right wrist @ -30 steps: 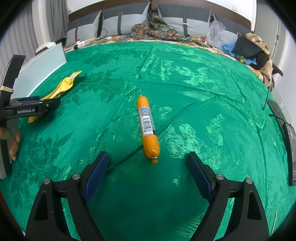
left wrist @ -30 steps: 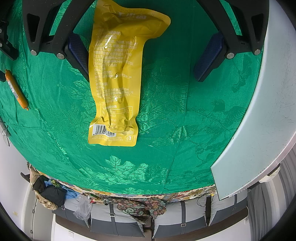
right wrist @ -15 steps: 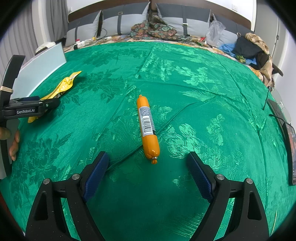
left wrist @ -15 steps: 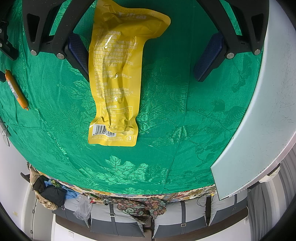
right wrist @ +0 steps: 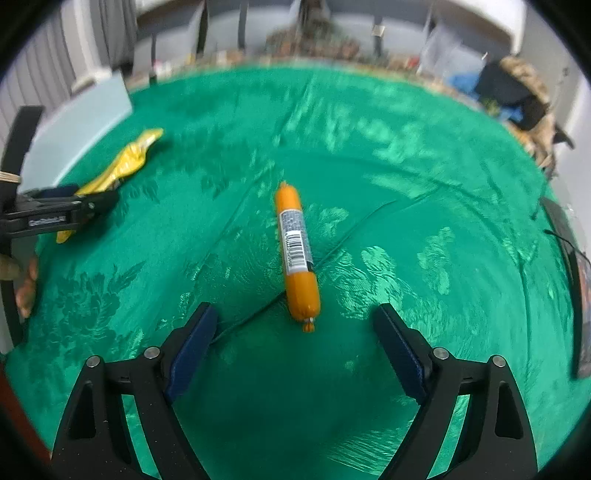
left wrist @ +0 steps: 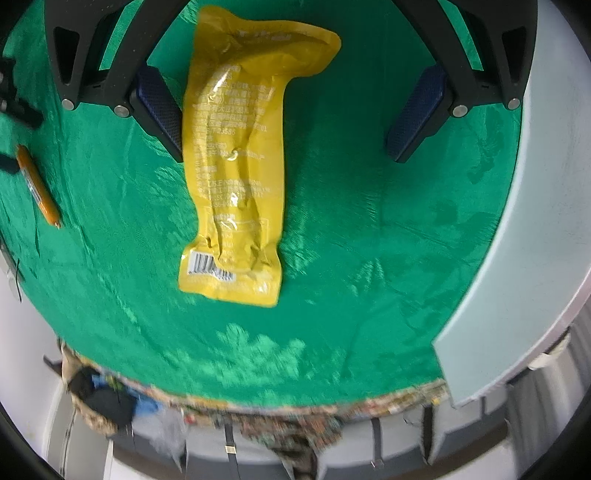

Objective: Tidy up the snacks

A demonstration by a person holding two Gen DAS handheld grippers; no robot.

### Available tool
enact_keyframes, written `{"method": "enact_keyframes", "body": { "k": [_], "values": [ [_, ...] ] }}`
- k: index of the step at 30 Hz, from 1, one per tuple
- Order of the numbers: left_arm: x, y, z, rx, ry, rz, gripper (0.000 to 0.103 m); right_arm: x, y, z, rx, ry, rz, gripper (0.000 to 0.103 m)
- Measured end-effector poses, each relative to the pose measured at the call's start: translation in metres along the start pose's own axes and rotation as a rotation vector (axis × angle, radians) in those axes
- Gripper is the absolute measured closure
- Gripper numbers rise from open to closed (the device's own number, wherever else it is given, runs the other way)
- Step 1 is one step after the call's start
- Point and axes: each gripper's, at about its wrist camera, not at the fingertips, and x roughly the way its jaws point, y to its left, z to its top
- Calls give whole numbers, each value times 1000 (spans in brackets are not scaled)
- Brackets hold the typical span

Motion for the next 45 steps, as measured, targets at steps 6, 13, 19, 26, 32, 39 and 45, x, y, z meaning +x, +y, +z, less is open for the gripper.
{"method": "enact_keyframes", "body": {
  "k": [6, 13, 19, 26, 32, 39, 45],
  "values": [
    [-14, -21, 7, 128, 59, -53, 60, 13, 13, 42, -46, 112, -26, 86],
    [-69, 19, -27, -90, -9, -285, 63, -21, -2, 24, 171, 107, 144, 88],
    [-153, 64, -60, -252, -122, -413, 63, -74, 13, 26, 289, 19, 342, 88],
    [-251, 169, -70, -336, -283, -298, 62, -126, 103, 77, 230, -94, 564, 88],
    [-259, 266, -87, -433, -276, -80, 62, -143, 231, 120, 68, -116, 719, 87],
    [-227, 299, -121, -473, -192, 63, 61, -109, 362, 128, -80, -40, 742, 87],
    [-211, 298, -146, -470, -171, 124, 45, -63, 403, 90, -111, 74, 689, 73]
  ]
}}
